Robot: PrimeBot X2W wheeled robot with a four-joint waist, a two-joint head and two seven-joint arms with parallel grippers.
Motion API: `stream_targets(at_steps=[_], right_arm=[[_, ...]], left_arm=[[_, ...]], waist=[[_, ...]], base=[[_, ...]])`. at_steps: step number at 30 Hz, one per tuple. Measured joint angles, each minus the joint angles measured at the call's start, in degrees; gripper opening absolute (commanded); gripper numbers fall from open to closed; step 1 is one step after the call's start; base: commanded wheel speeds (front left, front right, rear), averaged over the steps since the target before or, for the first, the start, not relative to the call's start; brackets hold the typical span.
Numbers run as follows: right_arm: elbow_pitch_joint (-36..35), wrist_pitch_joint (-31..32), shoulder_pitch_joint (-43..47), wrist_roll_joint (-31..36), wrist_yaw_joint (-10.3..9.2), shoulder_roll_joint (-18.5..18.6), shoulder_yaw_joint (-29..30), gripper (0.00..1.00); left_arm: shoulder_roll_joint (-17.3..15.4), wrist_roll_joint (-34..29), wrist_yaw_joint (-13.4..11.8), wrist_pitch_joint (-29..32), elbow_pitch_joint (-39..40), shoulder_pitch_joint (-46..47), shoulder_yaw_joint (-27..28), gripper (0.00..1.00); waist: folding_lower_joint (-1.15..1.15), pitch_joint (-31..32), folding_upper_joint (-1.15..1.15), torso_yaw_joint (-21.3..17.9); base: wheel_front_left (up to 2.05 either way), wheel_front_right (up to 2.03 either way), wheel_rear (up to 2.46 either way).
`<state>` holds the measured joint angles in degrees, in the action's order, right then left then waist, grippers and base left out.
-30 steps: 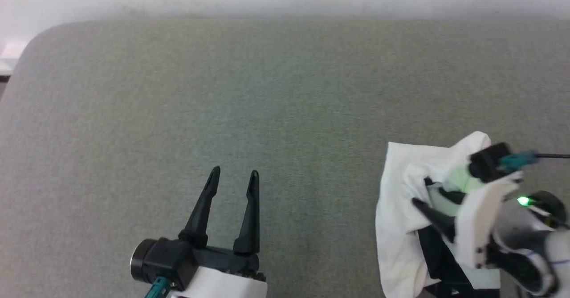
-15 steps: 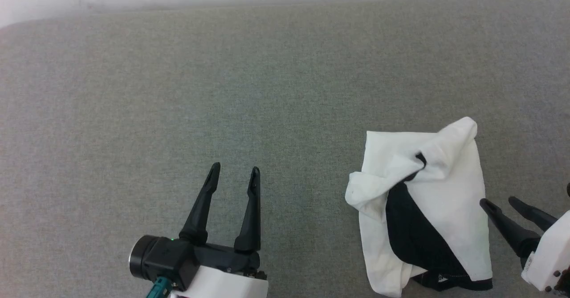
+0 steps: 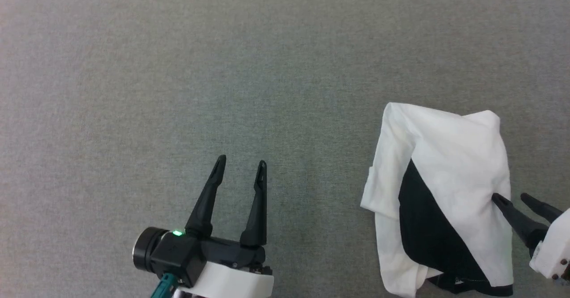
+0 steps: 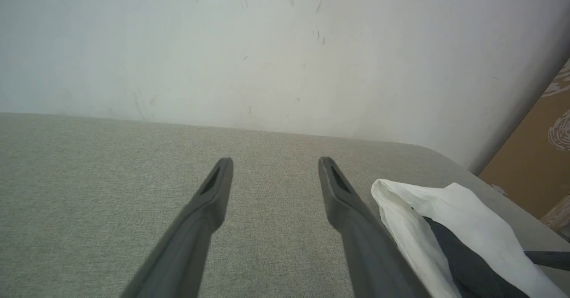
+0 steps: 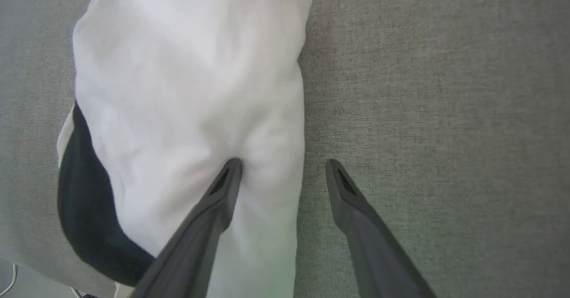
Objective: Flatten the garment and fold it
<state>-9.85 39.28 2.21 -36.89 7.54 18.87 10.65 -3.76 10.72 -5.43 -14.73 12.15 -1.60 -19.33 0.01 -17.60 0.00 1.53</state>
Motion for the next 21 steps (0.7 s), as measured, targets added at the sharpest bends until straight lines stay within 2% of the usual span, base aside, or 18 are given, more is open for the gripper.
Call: stream_targets(at_steps=[14, 15, 17, 21], right_arm=[[5.5, 1.2, -5.7, -2.9, 0.01, 3.4, -6.6, 1.0], [5.8, 1.4, -6.1, -2.9, 0.03, 3.5, -6.8, 0.47], [6.8, 1.4, -6.8, -2.8, 0.11, 3.4, -6.8, 0.0], [8.2, 0.3, -7.9, -2.0, 0.15, 3.0, -7.3, 0.0]], left_arm=[[0.3, -0.3, -0.2, 0.0, -0.1, 2.9, -1.4, 1.0], [0.3, -0.3, -0.2, 0.0, -0.1, 3.1, -1.5, 1.0], [0.4, -0.3, -0.2, 0.0, -0.3, 3.4, -1.6, 1.0], [0.4, -0.3, -0.2, 0.0, -0.9, 3.4, -1.7, 1.0]], waist=[[0.0, -3.9, 0.0, 1.6], [0.0, -4.1, 0.0, 1.7], [0.0, -4.2, 0.0, 1.7], [0.0, -3.8, 0.0, 1.7]], base=[[0.0, 0.0, 0.0], [0.0, 0.0, 0.0], [0.0, 0.0, 0.0], [0.0, 0.0, 0.0]])
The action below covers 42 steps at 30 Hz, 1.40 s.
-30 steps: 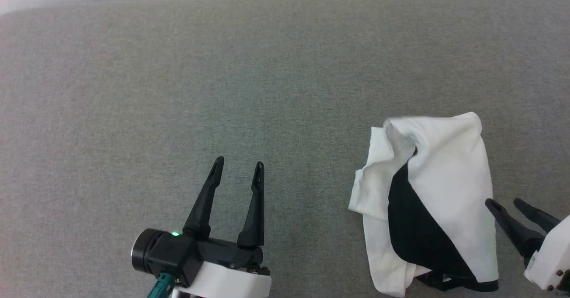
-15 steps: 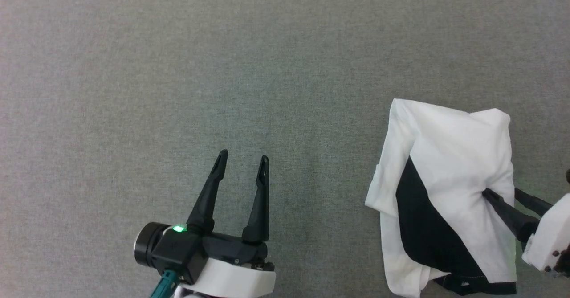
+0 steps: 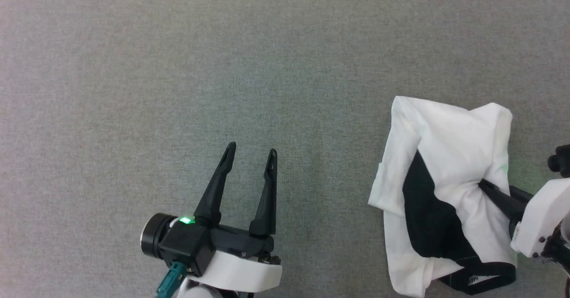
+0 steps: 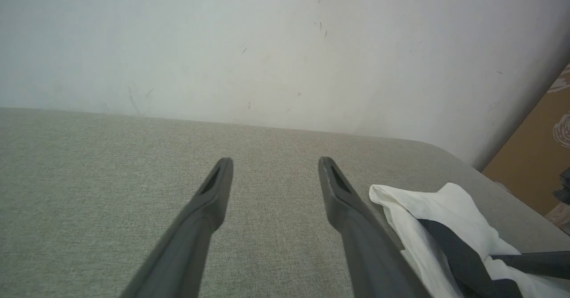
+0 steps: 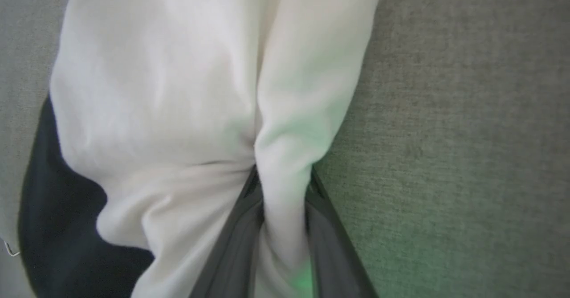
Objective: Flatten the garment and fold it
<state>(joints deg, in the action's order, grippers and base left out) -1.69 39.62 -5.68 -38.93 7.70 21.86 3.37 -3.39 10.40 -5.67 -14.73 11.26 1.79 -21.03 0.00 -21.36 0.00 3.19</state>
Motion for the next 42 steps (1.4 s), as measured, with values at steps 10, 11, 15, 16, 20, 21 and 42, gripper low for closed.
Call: stream_targets(at_steps=[10, 11, 15, 16, 20, 21, 42], right_arm=[[1.2, -2.0, -1.4, 3.0, -0.08, 2.7, -1.9, 0.0], [1.2, -1.9, -1.6, 3.3, -0.08, 3.7, -1.9, 0.0], [1.2, -1.2, -3.2, 5.0, -0.09, 8.0, -3.4, 0.0], [1.2, -0.8, -3.7, 5.2, -0.09, 8.9, -4.0, 0.0], [1.8, -0.3, -6.1, 6.4, -0.09, 13.1, -6.5, 0.0], [1.9, -0.3, -6.8, 6.6, -0.09, 14.4, -7.4, 0.0], [18.9, -15.4, -26.2, 8.8, -0.08, 31.2, -17.7, 0.0]], left_arm=[[-0.1, 0.0, 0.1, 0.0, -1.0, -0.3, 0.5, 1.0], [-0.1, 0.1, 0.1, 0.0, -1.1, -0.3, 0.5, 1.0], [-0.5, 0.2, 0.1, 0.0, -1.3, -0.4, 0.6, 1.0], [-0.6, 0.2, 0.1, 0.0, -1.3, -0.5, 0.6, 1.0], [-0.9, 0.1, 0.2, 0.1, -1.4, -0.5, 0.3, 1.0], [-1.0, 0.1, 0.2, 0.2, -1.4, -0.5, 0.3, 1.0], [-2.9, -8.2, -1.5, 2.4, 3.9, 10.0, -1.0, 1.0]], waist=[[0.0, 3.5, 0.0, -1.9], [0.0, 3.9, 0.0, -2.4], [0.0, 5.0, 0.0, -4.4], [0.0, 5.2, 0.0, -4.9], [-0.01, 5.7, 0.0, -7.3], [0.0, 5.7, 0.0, -8.0], [0.01, -6.0, 0.0, -15.1]], base=[[0.0, 0.0, 0.0], [0.0, 0.0, 0.0], [0.0, 0.0, 0.0], [0.0, 0.0, 0.0], [0.0, 0.0, 0.0], [0.0, 0.0, 0.0], [0.0, 0.0, 0.0]])
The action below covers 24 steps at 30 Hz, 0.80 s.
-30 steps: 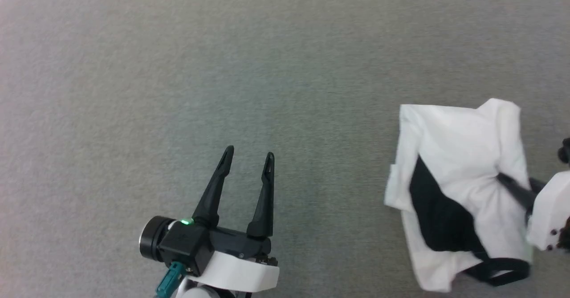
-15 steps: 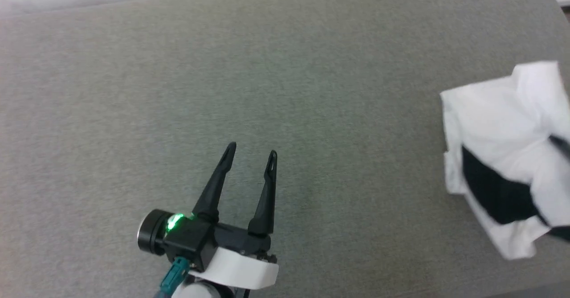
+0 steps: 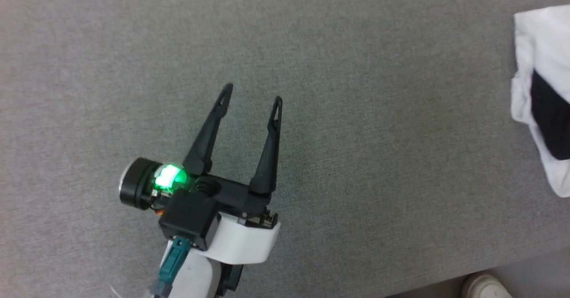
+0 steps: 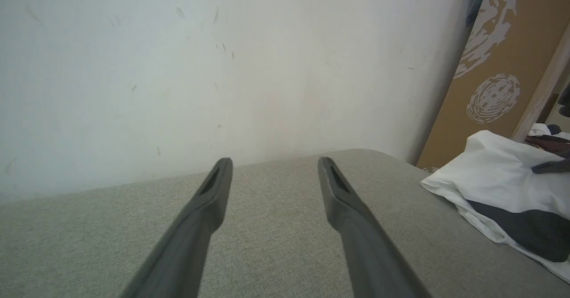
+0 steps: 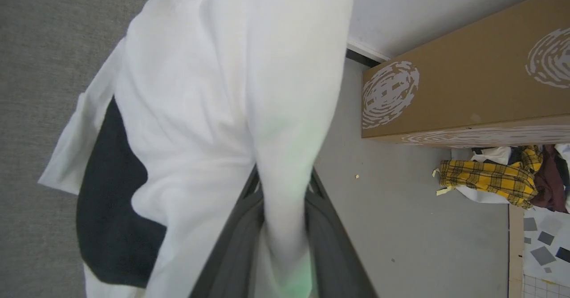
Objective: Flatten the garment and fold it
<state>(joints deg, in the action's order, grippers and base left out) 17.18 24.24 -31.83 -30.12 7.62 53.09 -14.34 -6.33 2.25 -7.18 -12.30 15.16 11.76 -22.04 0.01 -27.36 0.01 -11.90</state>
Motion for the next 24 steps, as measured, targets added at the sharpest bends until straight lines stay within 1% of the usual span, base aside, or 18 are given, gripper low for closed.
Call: stream_targets(at_steps=[2, 5, 7, 11, 13, 16, 19, 21, 22, 24], right_arm=[[2.3, -1.8, -1.0, 0.2, 0.0, 1.0, -0.9, 0.0], [5.4, -4.5, -2.5, 0.4, 0.0, 1.4, -1.8, 0.0], [7.4, -6.0, -3.5, 0.4, 0.0, 1.3, -2.7, 0.0], [10.7, -8.6, -5.5, 0.3, 0.0, 0.9, -4.7, 0.0], [12.2, -9.8, -6.6, 0.3, 0.0, 0.8, -5.8, 0.0], [14.3, -11.2, -8.3, 0.3, 0.0, 0.5, -7.5, 0.0], [16.4, -12.3, -9.7, -0.2, 0.0, -0.1, -9.0, 0.0], [17.6, -12.9, -10.5, -0.7, 0.0, -0.4, -10.1, 0.29], [18.3, -13.2, -10.8, -0.9, 0.0, -0.6, -10.6, 0.4], [19.5, -13.8, -11.4, -1.2, 0.0, -0.8, -11.6, 0.83]], left_arm=[[-0.1, -0.5, -0.3, -0.1, 0.8, 0.7, 0.0, 1.0], [0.0, -1.0, -1.1, -0.6, 2.2, 1.5, 0.1, 1.0], [0.2, -1.2, -1.7, -0.9, 3.1, 1.7, 0.1, 1.0], [0.2, -2.5, -1.9, -1.4, 4.1, 2.3, -0.6, 1.0], [0.2, -2.9, -2.5, -1.4, 4.3, 2.4, -0.5, 1.0], [0.1, -3.2, -2.6, -1.4, 4.3, 2.5, -0.5, 1.0], [0.1, -3.4, -3.4, -1.3, 4.4, 2.7, -0.3, 1.0], [0.1, -3.5, -3.5, -1.3, 4.5, 3.0, -0.2, 1.0], [0.1, -3.5, -3.5, -1.3, 4.4, 3.0, -0.2, 1.0], [0.1, -3.6, -3.6, -1.3, 4.3, 3.0, -0.2, 1.0]], waist=[[0.0, -1.4, 0.0, -0.1], [0.0, -3.4, 0.0, -0.2], [0.0, -4.6, 0.0, -0.2], [0.0, -6.7, 0.0, -0.2], [0.0, -7.5, 0.0, -0.3], [0.0, -8.4, 0.0, -0.6], [-0.01, -8.7, 0.0, -1.0], [0.0, -8.8, 0.0, -1.3], [0.0, -8.7, 0.0, -1.4], [-0.01, -8.3, 0.0, -1.4]], base=[[0.0, 0.0, 0.0], [0.0, 0.0, 0.0], [0.0, 0.0, 0.0], [0.0, 0.0, 0.0], [0.0, 0.0, 0.0], [0.0, 0.0, 0.0], [0.0, 0.0, 0.0], [0.0, 0.0, 0.0], [0.0, 0.0, 0.0], [0.0, 0.0, 0.0]])
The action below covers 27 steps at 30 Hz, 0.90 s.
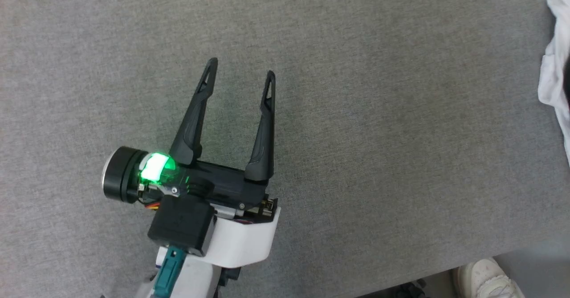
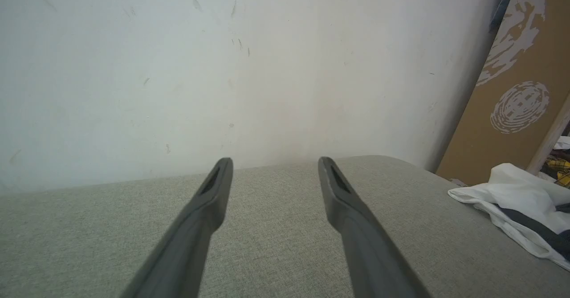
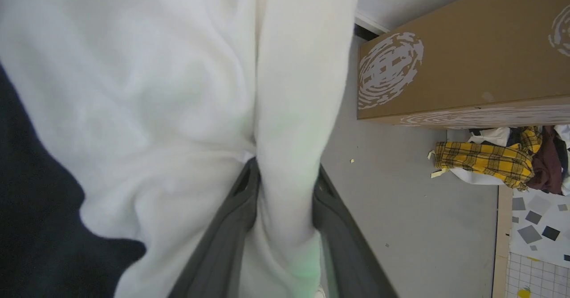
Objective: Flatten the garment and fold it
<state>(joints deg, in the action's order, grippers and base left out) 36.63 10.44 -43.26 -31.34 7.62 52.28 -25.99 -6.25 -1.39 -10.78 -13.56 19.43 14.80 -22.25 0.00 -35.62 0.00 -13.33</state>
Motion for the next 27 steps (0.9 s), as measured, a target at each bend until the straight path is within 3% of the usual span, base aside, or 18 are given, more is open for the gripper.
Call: stream_targets(at_steps=[1, 2, 9, 17, 27], right_arm=[[0.6, -0.3, -0.2, -0.1, 0.0, 0.0, -0.4, 0.98], [1.1, -0.6, -0.3, -0.4, 0.0, 0.0, -0.7, 1.0], [3.2, -2.5, -1.1, -2.4, 0.0, 0.3, -2.6, 1.0], [2.0, -7.4, -0.5, -6.8, 0.0, -1.7, 0.6, 1.0], [-12.0, -17.1, 12.8, -6.1, -0.01, -10.8, 14.3, 1.0]], left_arm=[[0.0, 0.0, -0.2, 0.0, -0.1, 0.0, 0.0, 1.0], [0.0, 0.0, -0.4, 0.0, -0.2, 0.0, 0.0, 1.0], [0.2, 1.2, -0.7, -0.2, -1.6, -0.1, 0.1, 1.0], [0.4, 5.0, -0.9, -0.9, -2.4, -2.9, 1.2, 1.0], [0.2, 9.2, -0.9, -1.2, -3.2, -8.8, 4.0, 1.0]], waist=[[0.0, 0.3, 0.0, 0.0], [0.0, 0.5, 0.0, 0.0], [0.0, 3.4, -0.01, 0.4], [-0.01, 8.7, -0.01, 1.4], [-0.01, 17.2, -0.01, 3.1]], base=[[0.0, 0.0, 0.0], [0.0, 0.0, 0.0], [0.0, 0.0, 0.0], [0.0, 0.0, 0.0], [0.0, 0.0, 0.0]])
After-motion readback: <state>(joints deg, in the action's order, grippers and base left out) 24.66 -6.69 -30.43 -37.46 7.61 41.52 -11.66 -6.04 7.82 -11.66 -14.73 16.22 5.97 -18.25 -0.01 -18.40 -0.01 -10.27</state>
